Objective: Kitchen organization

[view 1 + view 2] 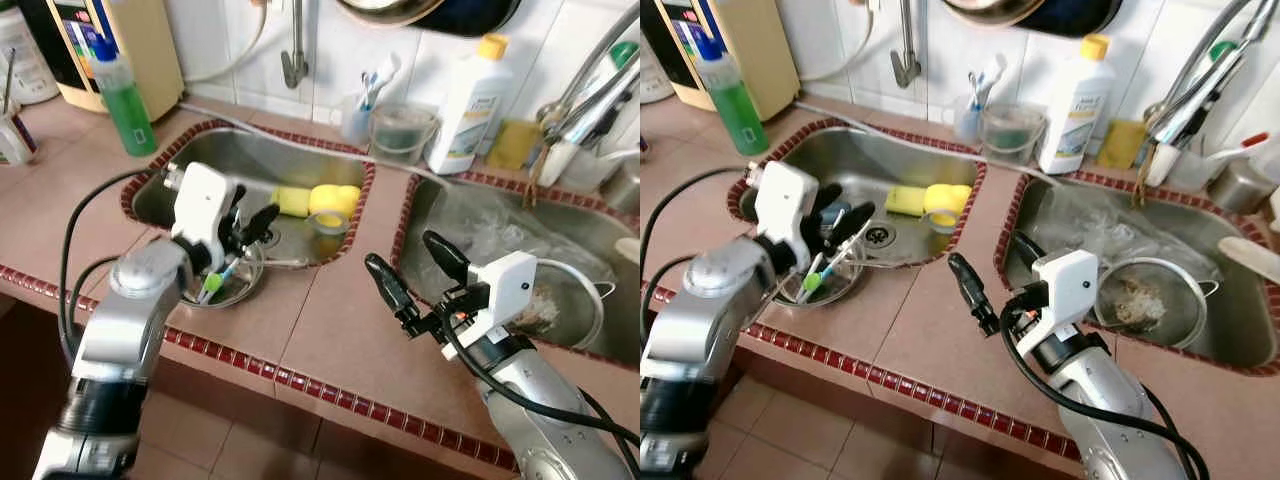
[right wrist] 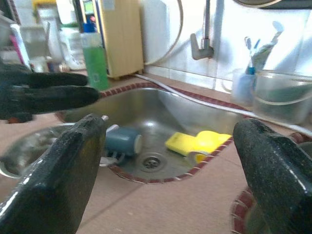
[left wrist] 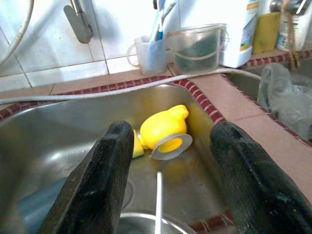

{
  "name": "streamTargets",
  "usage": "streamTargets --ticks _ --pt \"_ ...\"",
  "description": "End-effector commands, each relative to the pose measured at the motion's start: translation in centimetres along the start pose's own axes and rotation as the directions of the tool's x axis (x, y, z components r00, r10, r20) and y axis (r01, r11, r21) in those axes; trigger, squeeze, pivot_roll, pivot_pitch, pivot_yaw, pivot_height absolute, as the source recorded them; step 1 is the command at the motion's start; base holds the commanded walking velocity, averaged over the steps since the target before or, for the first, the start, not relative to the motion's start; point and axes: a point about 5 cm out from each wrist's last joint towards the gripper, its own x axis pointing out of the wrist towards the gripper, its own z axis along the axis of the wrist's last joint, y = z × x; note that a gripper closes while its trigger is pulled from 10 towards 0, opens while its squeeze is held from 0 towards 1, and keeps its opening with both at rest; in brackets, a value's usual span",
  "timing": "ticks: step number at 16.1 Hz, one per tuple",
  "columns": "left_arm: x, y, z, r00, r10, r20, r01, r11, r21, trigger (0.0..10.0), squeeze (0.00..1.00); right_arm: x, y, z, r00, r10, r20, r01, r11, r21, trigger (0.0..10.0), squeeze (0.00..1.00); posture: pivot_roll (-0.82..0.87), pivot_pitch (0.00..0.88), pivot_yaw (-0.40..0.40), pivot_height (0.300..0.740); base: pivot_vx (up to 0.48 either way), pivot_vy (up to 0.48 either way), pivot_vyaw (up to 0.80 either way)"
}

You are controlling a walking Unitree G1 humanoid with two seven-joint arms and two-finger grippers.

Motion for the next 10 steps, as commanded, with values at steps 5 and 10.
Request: streamTargets --ticks 5,10 --pt "-0.7 -0.3 -0.8 0.996 0.029 -0.09 -0.038 0.994 -0.1 10.0 0.0 0.2 -1.2 -0.5 0.998 -0.002 -0.059 0.002 1.0 0.006 10.0 0.0 -0.11 0.015 -0.042 0.74 0.0 0.0 0.0" --pt "-1.1 -1.1 -1.9 0.974 -0.012 -0.225 -0.018 0.991 -0.133 10.0 0.0 -1.6 1.3 -2.0 0.975 0.169 -0.145 -0.161 0.985 0.069 10.0 0.0 -0.11 0.035 -0.04 0.74 0.0 0.0 0.0"
